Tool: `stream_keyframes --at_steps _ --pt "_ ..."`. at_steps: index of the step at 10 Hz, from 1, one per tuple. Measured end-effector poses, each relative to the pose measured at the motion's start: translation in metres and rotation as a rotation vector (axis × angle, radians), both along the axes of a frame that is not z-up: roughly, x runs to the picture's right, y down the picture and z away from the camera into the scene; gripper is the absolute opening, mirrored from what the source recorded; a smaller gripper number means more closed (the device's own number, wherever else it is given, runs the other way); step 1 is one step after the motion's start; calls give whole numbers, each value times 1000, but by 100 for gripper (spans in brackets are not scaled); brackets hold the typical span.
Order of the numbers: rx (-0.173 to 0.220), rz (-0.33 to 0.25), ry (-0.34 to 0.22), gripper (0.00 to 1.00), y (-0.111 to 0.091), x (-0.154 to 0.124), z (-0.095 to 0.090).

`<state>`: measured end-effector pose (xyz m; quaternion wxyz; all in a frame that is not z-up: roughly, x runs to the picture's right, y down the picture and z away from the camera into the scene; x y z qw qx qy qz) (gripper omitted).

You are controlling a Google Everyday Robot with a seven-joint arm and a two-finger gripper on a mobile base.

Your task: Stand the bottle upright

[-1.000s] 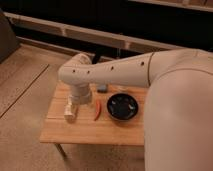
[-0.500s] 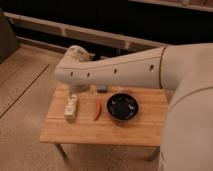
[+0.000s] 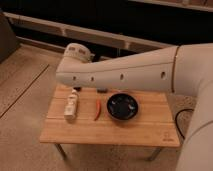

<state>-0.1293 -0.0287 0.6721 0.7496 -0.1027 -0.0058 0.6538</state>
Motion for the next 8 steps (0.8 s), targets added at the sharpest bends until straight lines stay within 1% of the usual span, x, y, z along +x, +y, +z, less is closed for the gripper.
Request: stream_keyframes --at_steps 1,3,4,5,6,7,8 --pt "-2 2 -4 65 0 -1 1" --pt "-1 28 -35 65 -7 -4 9" --pt "9 52 -85 65 -22 -1 27" --pt "13 64 -121 65 -31 0 40" --pt "13 80 -148 65 -39 7 59" --pt "17 91 -164 65 -45 12 69" --pt "18 93 -169 65 -46 13 72"
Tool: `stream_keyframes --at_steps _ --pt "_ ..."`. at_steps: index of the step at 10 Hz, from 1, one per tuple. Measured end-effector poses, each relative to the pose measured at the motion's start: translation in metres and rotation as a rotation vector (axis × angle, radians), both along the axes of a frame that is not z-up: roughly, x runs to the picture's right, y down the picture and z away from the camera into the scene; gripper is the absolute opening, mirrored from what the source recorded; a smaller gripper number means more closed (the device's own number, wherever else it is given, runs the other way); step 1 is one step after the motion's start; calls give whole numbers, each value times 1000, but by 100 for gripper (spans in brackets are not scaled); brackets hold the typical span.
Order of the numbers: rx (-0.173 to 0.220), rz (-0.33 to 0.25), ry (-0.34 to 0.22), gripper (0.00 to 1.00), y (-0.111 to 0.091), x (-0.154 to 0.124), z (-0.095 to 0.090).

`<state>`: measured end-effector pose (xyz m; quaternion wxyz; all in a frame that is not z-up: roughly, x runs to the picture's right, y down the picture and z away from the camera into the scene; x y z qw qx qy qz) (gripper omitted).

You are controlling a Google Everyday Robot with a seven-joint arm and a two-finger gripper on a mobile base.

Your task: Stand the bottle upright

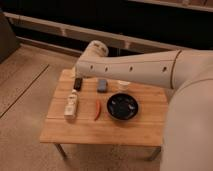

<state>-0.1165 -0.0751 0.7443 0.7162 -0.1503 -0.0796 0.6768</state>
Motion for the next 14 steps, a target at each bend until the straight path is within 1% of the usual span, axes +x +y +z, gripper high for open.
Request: stream_keyframes --at_steps 2,3,4,5,6,8,9,10,11,12,13,14 --pt "2 -9 0 65 1 -3 -1" --pt "0 -23 14 65 0 0 4" --pt "-7 -39 38 65 -1 8 14" --pt "-25 -64 65 65 -2 13 34" --pt "-57 -94 81 65 2 9 59" --pt "-125 -141 89 65 11 -11 103" --pt "-152 -156 91 65 12 -21 120" --pt "-173 -153 86 65 10 -31 131" --pt "-190 -131 74 65 4 -42 142" --pt "-197 -108 66 65 0 -47 146" --pt "-215 -20 45 65 -12 -59 157" --pt "-217 37 37 65 -21 -65 162"
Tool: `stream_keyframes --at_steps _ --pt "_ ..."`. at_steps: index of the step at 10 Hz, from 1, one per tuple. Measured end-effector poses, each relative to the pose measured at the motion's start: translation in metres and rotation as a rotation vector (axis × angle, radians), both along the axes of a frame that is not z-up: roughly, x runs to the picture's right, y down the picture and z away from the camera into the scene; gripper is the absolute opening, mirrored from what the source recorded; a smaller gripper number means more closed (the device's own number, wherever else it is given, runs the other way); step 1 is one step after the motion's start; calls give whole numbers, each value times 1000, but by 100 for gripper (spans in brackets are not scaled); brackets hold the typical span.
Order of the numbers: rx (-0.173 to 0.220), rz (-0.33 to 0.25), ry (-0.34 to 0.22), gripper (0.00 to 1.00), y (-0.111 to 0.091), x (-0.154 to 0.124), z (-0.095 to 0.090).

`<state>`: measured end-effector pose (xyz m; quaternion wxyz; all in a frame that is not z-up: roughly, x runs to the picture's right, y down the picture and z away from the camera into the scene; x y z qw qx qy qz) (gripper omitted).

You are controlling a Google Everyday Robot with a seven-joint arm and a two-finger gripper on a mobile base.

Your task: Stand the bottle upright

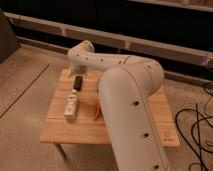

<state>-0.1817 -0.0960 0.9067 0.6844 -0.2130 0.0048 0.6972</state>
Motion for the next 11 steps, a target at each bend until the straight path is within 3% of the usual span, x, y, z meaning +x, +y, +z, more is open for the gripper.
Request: stream_keyframes --at_steps 2,3,7,11 --pt "19 111 17 65 -19 -1 5" --pt "24 137 23 65 -23 0 6" --pt "14 158 8 65 -25 -1 7" --pt "-74 156 -185 65 5 -60 -23"
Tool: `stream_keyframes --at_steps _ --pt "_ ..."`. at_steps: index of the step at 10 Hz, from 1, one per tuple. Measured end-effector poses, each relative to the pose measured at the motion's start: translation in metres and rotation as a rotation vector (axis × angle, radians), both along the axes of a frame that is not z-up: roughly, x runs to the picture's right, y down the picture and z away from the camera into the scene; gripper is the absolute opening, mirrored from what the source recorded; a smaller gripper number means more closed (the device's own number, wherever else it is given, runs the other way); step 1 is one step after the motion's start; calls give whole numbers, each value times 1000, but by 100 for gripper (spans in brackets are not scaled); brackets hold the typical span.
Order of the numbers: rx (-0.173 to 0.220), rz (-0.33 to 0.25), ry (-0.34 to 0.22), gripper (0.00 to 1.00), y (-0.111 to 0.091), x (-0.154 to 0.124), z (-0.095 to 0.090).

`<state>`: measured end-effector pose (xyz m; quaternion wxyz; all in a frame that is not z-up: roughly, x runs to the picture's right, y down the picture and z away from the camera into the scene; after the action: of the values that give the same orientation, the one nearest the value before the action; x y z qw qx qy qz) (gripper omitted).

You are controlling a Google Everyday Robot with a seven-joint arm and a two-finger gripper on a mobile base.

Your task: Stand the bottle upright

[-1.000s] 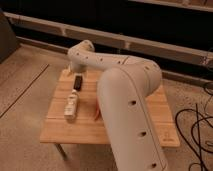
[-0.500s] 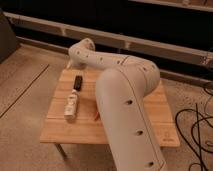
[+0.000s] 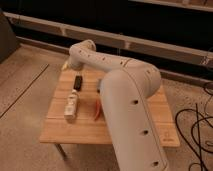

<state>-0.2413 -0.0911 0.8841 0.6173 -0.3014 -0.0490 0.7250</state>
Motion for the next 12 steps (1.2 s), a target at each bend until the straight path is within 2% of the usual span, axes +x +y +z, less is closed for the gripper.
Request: stream_keyframes --at_steps 1,3,5,8,12 --pt "-16 -15 -29 65 11 -10 -6" --pt "-28 -67 -26 65 30 -12 -7" --pt "-21 -143 36 65 40 -4 2" --pt "-18 -207 116 65 44 -2 13" --pt "-85 -259 134 65 69 -23 17"
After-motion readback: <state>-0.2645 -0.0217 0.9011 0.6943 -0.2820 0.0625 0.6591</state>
